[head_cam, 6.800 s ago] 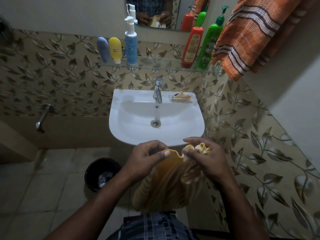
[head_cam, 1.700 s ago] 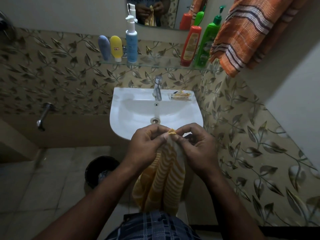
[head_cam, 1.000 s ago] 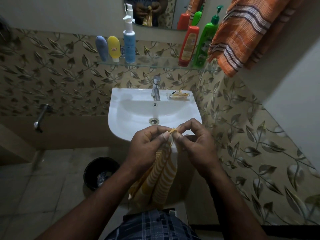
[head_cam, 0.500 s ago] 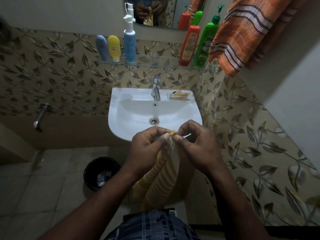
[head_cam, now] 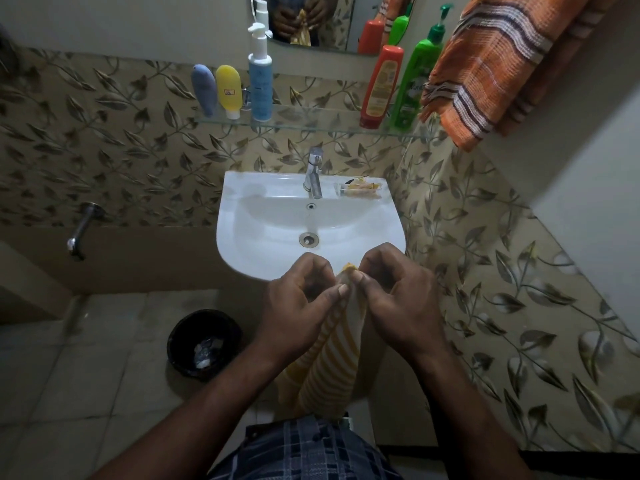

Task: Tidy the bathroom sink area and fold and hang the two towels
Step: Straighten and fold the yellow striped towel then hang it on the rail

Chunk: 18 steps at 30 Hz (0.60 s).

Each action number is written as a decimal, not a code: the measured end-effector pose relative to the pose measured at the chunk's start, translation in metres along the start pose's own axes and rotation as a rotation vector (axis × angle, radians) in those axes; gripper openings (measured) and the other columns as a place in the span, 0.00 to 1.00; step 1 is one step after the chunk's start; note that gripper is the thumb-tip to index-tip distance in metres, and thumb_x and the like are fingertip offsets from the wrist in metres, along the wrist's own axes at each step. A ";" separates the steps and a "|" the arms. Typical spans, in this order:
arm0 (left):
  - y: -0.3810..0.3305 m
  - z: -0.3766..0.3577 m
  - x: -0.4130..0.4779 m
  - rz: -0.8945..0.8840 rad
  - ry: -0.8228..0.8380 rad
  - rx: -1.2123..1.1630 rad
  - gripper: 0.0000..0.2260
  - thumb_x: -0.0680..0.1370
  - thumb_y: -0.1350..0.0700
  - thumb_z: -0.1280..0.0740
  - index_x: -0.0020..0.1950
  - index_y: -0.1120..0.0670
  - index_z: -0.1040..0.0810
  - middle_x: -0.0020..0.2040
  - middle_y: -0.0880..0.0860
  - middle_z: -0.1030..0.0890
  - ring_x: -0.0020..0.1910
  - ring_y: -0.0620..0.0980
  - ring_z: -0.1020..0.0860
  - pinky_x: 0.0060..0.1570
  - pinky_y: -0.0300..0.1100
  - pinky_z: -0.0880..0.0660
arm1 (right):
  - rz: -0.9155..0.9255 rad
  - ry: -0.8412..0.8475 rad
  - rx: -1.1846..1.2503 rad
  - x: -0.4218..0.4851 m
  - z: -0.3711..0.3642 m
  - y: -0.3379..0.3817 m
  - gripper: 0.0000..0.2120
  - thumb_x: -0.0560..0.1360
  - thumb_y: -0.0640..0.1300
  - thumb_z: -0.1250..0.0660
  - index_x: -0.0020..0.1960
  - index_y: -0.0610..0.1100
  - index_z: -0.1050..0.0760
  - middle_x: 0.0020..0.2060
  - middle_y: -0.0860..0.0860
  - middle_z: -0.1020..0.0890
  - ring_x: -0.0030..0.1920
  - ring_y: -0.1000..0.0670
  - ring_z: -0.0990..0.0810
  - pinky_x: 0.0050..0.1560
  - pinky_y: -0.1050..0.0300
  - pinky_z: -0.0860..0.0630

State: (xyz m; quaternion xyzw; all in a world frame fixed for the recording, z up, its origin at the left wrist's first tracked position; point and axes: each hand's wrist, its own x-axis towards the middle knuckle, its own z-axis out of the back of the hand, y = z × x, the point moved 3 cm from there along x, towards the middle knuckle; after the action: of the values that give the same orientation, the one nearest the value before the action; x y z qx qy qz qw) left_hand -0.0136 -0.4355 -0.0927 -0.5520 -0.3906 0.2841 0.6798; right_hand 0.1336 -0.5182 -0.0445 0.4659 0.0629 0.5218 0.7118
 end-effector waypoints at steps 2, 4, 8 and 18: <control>0.003 0.000 -0.001 0.004 0.024 -0.018 0.05 0.80 0.55 0.26 0.52 0.50 0.20 0.47 0.48 0.15 0.48 0.48 0.13 0.45 0.42 0.17 | -0.007 -0.007 0.046 -0.002 0.001 -0.001 0.08 0.76 0.41 0.26 0.43 0.50 0.23 0.35 0.56 0.20 0.37 0.53 0.19 0.35 0.64 0.25; 0.004 -0.001 -0.003 0.023 0.045 -0.050 0.05 0.80 0.55 0.26 0.54 0.50 0.19 0.48 0.49 0.14 0.50 0.50 0.13 0.48 0.48 0.15 | -0.012 -0.016 0.105 -0.004 0.001 -0.002 0.08 0.77 0.41 0.26 0.43 0.50 0.22 0.35 0.55 0.19 0.37 0.52 0.18 0.35 0.60 0.23; 0.008 -0.005 -0.006 0.025 0.101 -0.049 0.01 0.80 0.52 0.27 0.51 0.48 0.17 0.44 0.49 0.15 0.46 0.49 0.15 0.46 0.53 0.15 | -0.008 -0.006 0.130 -0.006 -0.003 -0.002 0.06 0.77 0.40 0.26 0.44 0.48 0.21 0.36 0.55 0.19 0.37 0.51 0.17 0.36 0.58 0.21; 0.027 0.001 -0.007 0.261 -0.084 -0.183 0.14 0.70 0.42 0.23 0.41 0.52 0.17 0.41 0.56 0.13 0.42 0.54 0.14 0.48 0.58 0.16 | -0.008 0.027 0.076 -0.013 -0.005 -0.013 0.10 0.77 0.37 0.26 0.44 0.49 0.24 0.36 0.55 0.20 0.37 0.53 0.19 0.35 0.57 0.23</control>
State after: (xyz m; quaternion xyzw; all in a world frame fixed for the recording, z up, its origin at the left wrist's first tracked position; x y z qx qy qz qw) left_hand -0.0166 -0.4346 -0.1203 -0.6453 -0.3680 0.3559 0.5670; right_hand 0.1337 -0.5261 -0.0614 0.4853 0.0942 0.5223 0.6949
